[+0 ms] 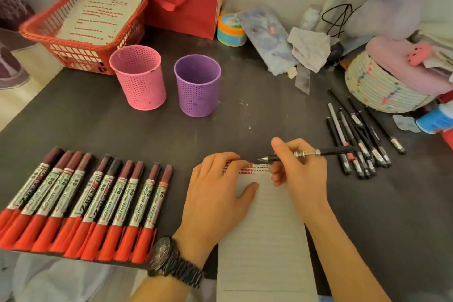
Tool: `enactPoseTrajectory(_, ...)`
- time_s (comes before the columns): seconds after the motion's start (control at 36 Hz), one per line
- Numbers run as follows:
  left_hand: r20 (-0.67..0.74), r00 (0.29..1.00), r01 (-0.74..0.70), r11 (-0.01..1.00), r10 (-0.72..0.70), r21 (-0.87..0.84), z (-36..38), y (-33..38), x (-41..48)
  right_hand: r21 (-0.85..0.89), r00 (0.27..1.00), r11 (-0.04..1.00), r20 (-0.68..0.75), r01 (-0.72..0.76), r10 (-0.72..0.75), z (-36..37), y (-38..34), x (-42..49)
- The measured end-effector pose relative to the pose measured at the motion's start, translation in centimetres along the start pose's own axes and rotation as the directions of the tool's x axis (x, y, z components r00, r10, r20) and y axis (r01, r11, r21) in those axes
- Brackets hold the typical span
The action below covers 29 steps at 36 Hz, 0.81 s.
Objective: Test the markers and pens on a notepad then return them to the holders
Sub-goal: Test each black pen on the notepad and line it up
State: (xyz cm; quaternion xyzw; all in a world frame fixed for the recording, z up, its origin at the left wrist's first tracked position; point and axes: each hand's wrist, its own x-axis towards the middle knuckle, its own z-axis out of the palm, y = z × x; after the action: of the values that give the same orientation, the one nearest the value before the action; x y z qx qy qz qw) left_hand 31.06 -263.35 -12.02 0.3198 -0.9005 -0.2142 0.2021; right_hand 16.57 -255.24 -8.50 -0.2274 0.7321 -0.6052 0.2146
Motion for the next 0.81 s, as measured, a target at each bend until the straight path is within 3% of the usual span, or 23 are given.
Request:
enactPoseTrajectory(0.19,0.014,1.0,0.014,1.0,-0.013,-0.019,0.0,-0.2,0.3,-0.162,0.989,0.986,-0.138,0.034,-0.057,0.6,2.0,-0.2)
enactPoseTrajectory(0.81,0.023,0.999,0.049,0.999,-0.048,-0.008,-0.1,-0.1,0.6,-0.322,0.986,0.942,-0.101,0.093,-0.131,1.2,2.5,0.0)
